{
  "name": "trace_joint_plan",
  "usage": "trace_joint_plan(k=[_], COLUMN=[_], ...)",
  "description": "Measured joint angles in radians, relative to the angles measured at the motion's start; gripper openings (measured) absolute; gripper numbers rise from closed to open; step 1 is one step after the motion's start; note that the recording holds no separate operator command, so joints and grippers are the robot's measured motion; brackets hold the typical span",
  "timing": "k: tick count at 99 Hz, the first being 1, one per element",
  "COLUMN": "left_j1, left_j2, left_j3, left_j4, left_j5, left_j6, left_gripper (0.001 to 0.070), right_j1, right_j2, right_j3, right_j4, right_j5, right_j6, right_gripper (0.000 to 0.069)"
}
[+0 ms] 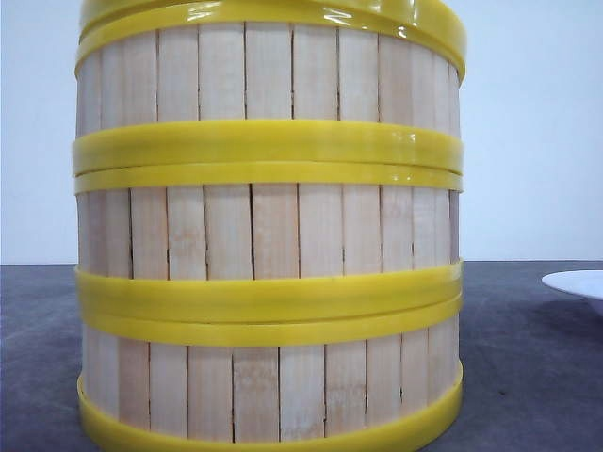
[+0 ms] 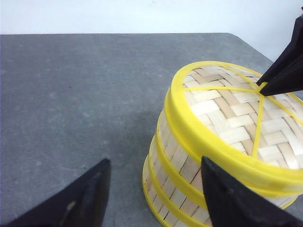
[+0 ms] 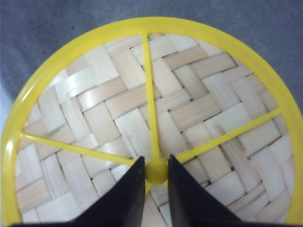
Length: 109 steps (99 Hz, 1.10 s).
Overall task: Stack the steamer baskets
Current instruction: 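Lower the lid onto the stack top and release with the right gripper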
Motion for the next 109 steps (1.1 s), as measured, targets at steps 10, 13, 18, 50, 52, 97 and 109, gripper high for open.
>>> trace_joint_plan(k=[10, 13, 18, 50, 52, 97, 109], left_j1=[0.0, 0.0, 0.0, 0.0, 0.0, 0.0, 0.0], left_j2=[0.0, 0.0, 0.0, 0.0, 0.0, 0.0, 0.0], left_j3=[0.0, 0.0, 0.0, 0.0, 0.0, 0.0, 0.0], left_j4=[0.0, 0.0, 0.0, 0.0, 0.0, 0.0, 0.0], left_j5=[0.0, 0.0, 0.0, 0.0, 0.0, 0.0, 0.0], left_j6=[0.0, 0.0, 0.0, 0.0, 0.0, 0.0, 0.0], left_gripper=[0.0359, 0.0359, 0.0359, 0.0359, 0.0359, 0.0359, 0.0359], right_j1=[0.001, 0.002, 0.001, 0.008, 0.01, 0.018, 0.018], right_j2=[0.002, 0.001, 0.001, 0.001, 0.001, 0.046, 0.053], right_j3=[0.045, 0.057, 0.064, 0.064, 0.064, 0.064, 0.064], right_j4=[0.002, 0.004, 0.006, -0.054, -0.056, -0.079, -0.075], right_j5=[0.005, 0.006, 0.006, 0.004, 0.004, -0.004, -0.004], right_j6=[-0.003, -0.003, -0.003, -0.019, -0.019, -0.02, -0.02], right_gripper=[0.0053, 0.0053, 0.0053, 0.0052, 0.0052, 0.0052, 0.0052])
